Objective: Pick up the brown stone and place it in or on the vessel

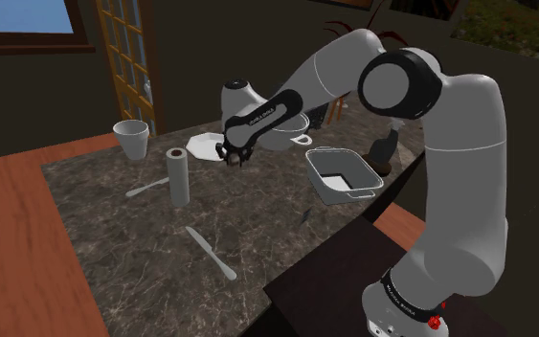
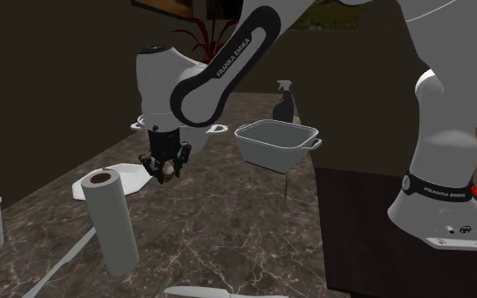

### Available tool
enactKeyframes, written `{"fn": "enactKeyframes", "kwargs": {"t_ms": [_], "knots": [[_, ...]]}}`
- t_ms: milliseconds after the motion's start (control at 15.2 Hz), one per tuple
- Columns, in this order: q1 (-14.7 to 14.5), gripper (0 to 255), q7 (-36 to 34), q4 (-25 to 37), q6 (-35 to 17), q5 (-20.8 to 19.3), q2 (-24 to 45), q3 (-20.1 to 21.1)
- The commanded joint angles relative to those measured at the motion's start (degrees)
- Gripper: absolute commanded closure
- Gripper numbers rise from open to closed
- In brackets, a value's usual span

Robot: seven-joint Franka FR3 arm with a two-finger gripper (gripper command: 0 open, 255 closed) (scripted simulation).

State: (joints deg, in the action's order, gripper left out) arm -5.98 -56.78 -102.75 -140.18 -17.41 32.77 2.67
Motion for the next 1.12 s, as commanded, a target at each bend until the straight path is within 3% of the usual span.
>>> {"fn": "enactKeyframes", "kwargs": {"t_ms": [0, 1056], "knots": [[0.1, 255, 0.3, -0.1, 1.0, 0.3, -1.1, 0.2], [0.7, 255, 3.0, 1.9, 10.0, 2.5, -8.3, 1.4]]}}
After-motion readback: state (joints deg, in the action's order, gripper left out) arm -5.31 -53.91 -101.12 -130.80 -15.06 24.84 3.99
